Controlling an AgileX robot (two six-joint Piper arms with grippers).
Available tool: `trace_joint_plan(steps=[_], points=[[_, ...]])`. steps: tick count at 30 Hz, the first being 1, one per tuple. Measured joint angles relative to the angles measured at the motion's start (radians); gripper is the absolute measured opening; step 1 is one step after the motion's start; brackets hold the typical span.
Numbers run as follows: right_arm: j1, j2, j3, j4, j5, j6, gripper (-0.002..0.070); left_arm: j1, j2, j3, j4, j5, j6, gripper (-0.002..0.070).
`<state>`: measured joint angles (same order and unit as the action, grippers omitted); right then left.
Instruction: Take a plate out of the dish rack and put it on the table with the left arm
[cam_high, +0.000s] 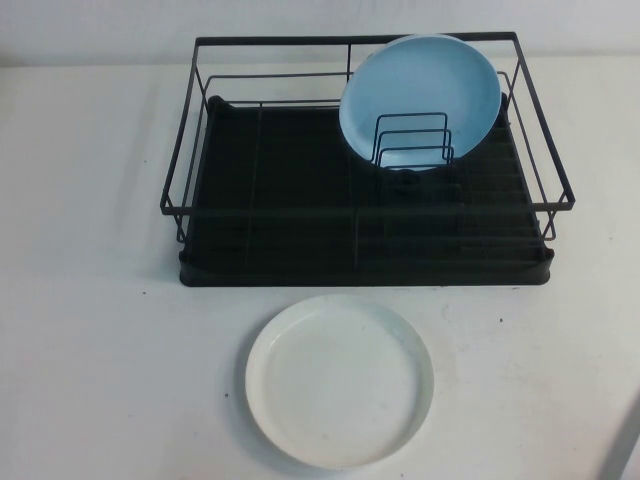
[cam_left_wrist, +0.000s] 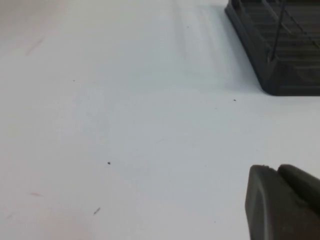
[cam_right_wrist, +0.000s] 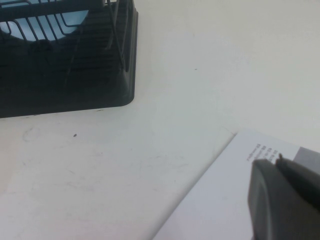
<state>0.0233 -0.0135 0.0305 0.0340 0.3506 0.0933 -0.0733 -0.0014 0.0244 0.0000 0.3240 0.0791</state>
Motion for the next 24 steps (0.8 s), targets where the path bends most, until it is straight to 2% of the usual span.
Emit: trace_joint_plan(steps=[10,24], points=[[0.0,0.0,0.0,0.0,0.0,0.0,-0.0018,-0.127,-0.007,0.0,0.0,0.021,0.0,-0.0001],[0.0,0.0,0.0,0.0,0.0,0.0,-0.0018,-0.134,-0.007,0.0,0.0,0.021,-0.002,-0.0001]])
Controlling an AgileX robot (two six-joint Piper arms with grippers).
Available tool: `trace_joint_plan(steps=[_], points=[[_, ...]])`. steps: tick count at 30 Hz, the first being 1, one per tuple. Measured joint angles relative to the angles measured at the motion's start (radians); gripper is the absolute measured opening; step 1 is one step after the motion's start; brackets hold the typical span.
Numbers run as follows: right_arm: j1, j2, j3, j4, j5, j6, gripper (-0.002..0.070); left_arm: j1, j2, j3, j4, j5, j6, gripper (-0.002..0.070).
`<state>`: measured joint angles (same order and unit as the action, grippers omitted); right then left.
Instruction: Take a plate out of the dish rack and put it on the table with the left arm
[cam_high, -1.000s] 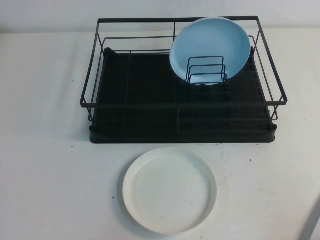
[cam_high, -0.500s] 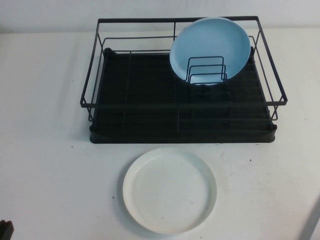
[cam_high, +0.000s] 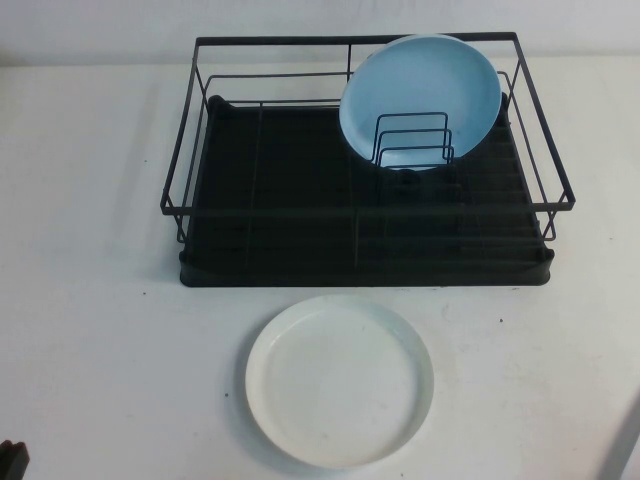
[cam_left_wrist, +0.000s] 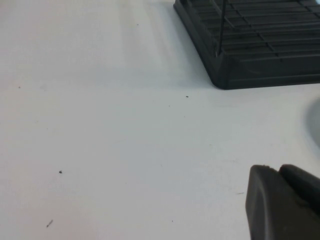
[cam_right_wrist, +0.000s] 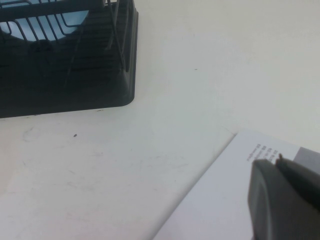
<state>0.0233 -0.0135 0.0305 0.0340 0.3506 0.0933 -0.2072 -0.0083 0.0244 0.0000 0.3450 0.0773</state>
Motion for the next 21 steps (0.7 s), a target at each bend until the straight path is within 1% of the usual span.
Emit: trace_joint_plan(steps=[12,21], points=[[0.0,0.0,0.0,0.0,0.0,0.0,-0.0018,0.0,0.0,0.0,0.0,0.0,-0.002,-0.0001],[0.0,0.0,0.0,0.0,0.0,0.0,-0.0018,0.0,0.0,0.0,-0.052,0.002,-0.002,-0.0001]])
